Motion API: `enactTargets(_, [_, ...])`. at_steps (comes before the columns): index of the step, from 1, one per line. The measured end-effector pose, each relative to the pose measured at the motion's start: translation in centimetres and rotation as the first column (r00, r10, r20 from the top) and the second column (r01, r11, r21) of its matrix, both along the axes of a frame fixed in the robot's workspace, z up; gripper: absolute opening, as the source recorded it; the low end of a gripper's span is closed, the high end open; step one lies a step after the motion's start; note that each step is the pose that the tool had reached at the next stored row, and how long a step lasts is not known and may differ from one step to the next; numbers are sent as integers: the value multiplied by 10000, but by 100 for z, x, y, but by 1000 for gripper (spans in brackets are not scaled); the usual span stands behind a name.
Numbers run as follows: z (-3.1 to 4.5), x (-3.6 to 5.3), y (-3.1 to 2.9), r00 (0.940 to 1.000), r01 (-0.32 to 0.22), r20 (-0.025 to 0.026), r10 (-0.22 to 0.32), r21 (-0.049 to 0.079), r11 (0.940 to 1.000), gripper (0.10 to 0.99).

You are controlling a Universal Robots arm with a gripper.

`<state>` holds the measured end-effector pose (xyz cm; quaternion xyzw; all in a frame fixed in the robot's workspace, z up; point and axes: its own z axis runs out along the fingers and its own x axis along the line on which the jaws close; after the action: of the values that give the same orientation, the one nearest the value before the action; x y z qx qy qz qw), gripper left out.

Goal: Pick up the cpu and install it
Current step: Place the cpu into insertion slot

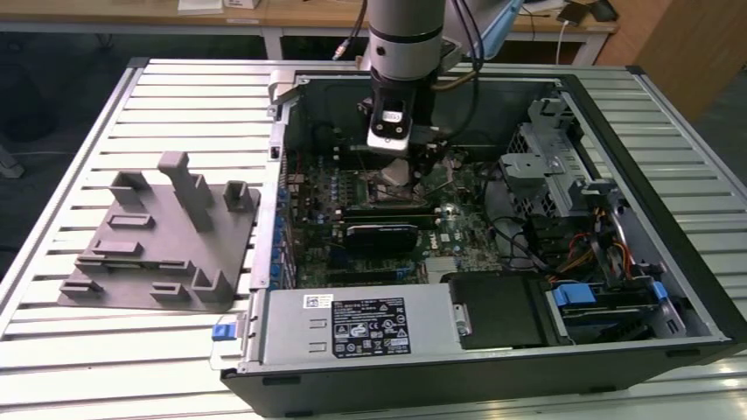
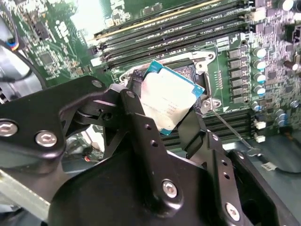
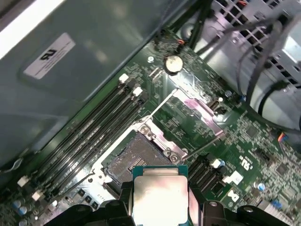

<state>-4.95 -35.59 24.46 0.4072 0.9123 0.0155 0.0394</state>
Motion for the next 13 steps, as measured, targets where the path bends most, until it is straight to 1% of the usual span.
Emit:
enactTargets(4, [-4,0,0,9980,627,0,-627,0,9980,545])
enactTargets(7, [-7,0,0,9936,1128,-1,-1128,-2,9936,545])
enactTargets(10, [-11,0,0,9867,1628,0,-1628,-1,9867,545])
enactTargets(13, [-16,0,0,9773,2117,0,-2117,0,9773,545])
